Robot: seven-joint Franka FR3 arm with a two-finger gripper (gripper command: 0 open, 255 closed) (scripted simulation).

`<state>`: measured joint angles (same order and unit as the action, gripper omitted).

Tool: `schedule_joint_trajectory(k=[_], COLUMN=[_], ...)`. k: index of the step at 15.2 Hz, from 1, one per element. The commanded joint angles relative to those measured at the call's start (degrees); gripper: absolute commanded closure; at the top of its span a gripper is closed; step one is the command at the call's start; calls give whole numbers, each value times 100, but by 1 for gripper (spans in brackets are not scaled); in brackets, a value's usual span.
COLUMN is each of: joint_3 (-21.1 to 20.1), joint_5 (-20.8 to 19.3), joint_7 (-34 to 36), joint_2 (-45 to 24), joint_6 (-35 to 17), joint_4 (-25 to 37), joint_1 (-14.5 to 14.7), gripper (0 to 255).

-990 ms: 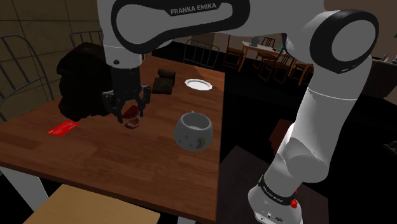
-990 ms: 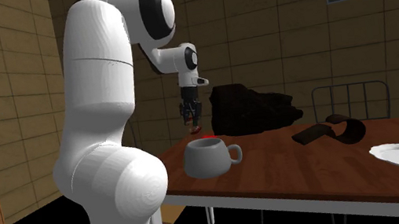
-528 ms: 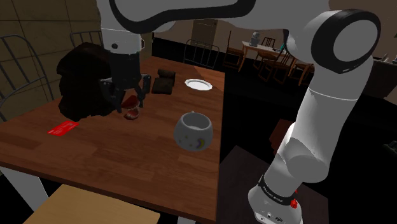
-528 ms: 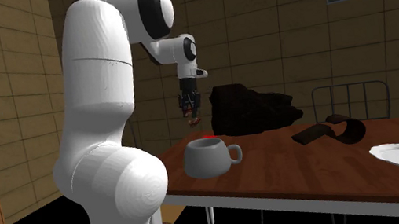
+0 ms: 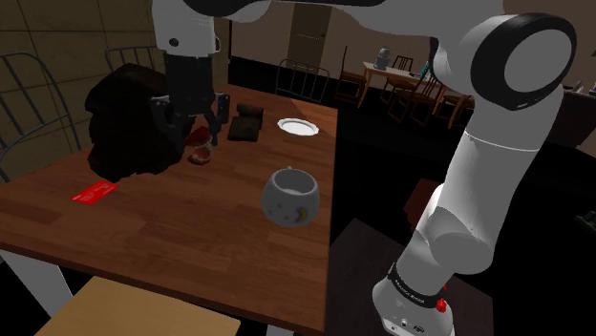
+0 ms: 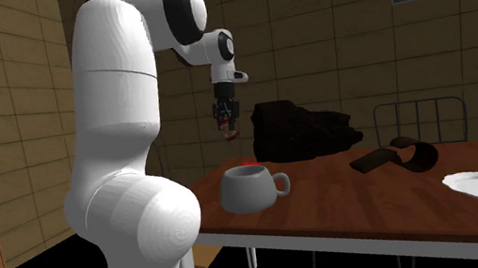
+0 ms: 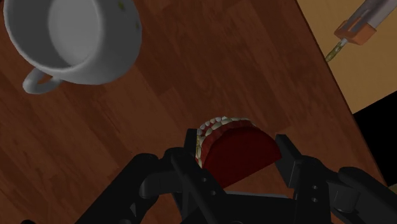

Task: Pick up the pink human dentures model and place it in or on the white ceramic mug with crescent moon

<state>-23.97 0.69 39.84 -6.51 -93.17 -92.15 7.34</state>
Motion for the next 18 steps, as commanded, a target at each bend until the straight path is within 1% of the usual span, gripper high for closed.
schedule_joint_trajectory(k=[1,5,9,13,16,18], joint_3=[71,318,628,978,1292,1287], joint_5=[133,396,544,574,515,521], joint_7=[-213,-763,-1307,-1833,-2262,-2266], joint_2=[361,1198,1949,2620,3126,3134], joint_6=[-50,-134,-128,-60,31,-122], joint_4=[-391,-1282,-2027,-2652,-3093,-3254], joint_1=[-131,-379,-550,-686,-797,-789], gripper=[255,255,255,255,255,255])
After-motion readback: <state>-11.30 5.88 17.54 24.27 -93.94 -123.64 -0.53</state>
